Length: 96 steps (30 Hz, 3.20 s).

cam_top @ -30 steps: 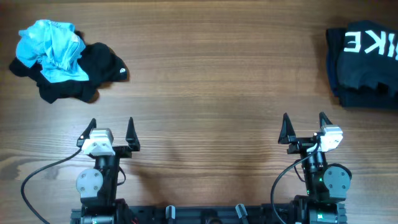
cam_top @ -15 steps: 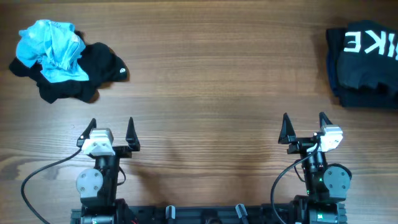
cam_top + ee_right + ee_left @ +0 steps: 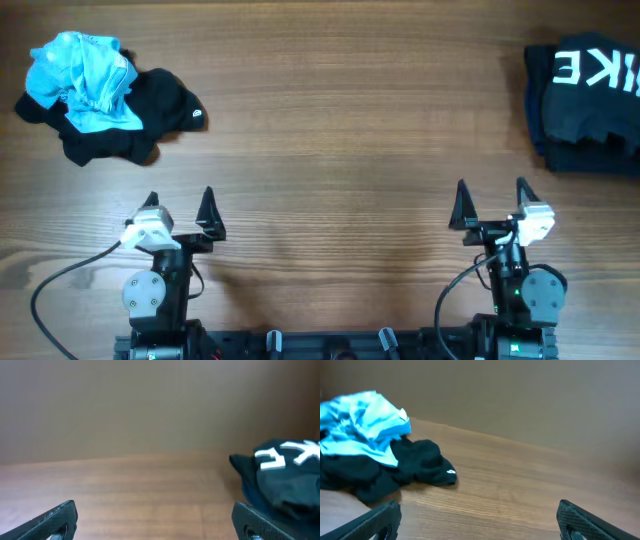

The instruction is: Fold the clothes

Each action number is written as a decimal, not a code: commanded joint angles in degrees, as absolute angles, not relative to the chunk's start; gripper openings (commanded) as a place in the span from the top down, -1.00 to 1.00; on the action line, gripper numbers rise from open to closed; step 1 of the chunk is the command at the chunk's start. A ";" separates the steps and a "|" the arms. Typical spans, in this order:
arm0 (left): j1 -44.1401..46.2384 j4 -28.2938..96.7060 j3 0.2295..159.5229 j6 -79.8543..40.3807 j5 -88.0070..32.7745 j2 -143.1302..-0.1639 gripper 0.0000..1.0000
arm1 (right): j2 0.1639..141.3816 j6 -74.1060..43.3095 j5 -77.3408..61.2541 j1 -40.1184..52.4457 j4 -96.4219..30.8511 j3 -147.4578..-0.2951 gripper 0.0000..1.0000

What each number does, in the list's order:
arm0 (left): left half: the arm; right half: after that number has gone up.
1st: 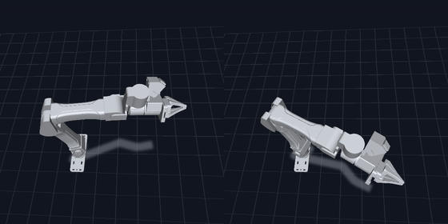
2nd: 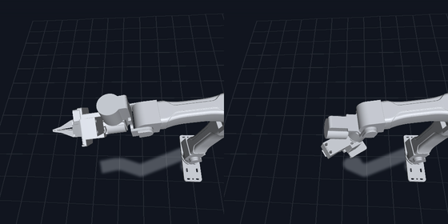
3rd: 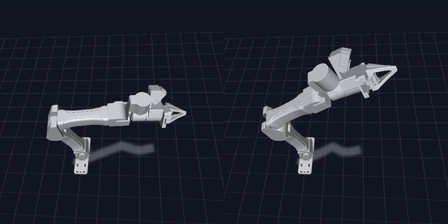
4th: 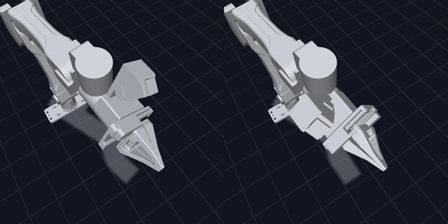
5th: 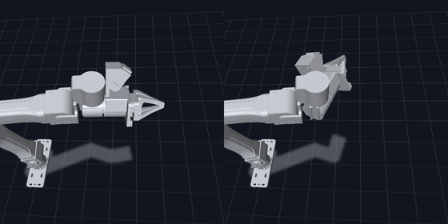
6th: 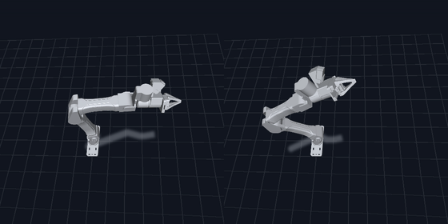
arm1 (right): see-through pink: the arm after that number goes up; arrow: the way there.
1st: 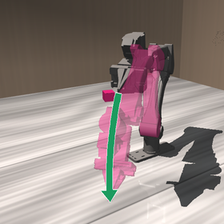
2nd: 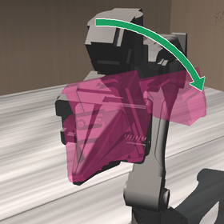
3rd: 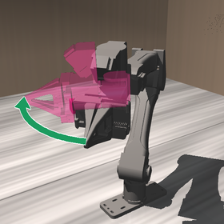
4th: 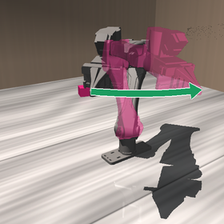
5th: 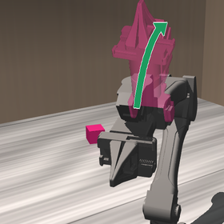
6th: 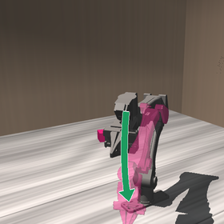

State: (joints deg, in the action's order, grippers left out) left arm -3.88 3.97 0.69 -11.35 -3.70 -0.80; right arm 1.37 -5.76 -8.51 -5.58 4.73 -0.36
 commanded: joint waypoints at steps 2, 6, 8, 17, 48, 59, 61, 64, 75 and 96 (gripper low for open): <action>-4.29 4.10 2.81 -18.94 -3.14 -2.85 -0.99 | 4.45 -6.15 -7.79 -5.30 7.01 -2.42 -0.99; -4.29 4.10 8.54 -18.87 -3.11 -10.24 -0.99 | 12.53 -6.13 -10.11 -5.32 8.34 -6.09 -0.99; -4.29 4.08 12.45 -18.41 -3.14 -16.53 -1.00 | 19.16 -6.17 -11.70 -5.32 11.97 -8.27 -0.99; -4.29 14.83 37.65 -15.05 -7.05 -43.29 -1.00 | 39.81 -9.41 -24.23 -5.30 20.23 -22.55 -0.99; -10.87 56.45 89.10 -8.14 11.64 -84.31 -0.99 | 80.16 -17.17 -5.41 6.35 -30.11 -71.31 -0.99; -19.53 40.97 91.83 -8.10 7.46 -92.82 -0.99 | 81.56 -11.60 -6.42 6.42 -35.07 -71.24 -1.00; -20.16 38.68 91.83 -8.10 5.50 -93.12 -1.00 | 81.67 -11.55 -6.39 6.42 -35.31 -71.09 -0.99; -20.53 36.73 91.83 -8.10 5.39 -94.72 -1.00 | 82.19 -11.55 -6.39 6.42 -35.20 -70.78 -0.99; -21.43 36.69 91.83 -20.62 5.63 -110.59 -0.55 | 86.80 -12.19 -9.10 6.42 -36.03 -70.78 -0.99; -21.98 20.73 91.96 -21.69 -5.54 -120.79 0.65 | 86.80 -12.16 -9.04 6.42 -38.22 -70.78 -0.99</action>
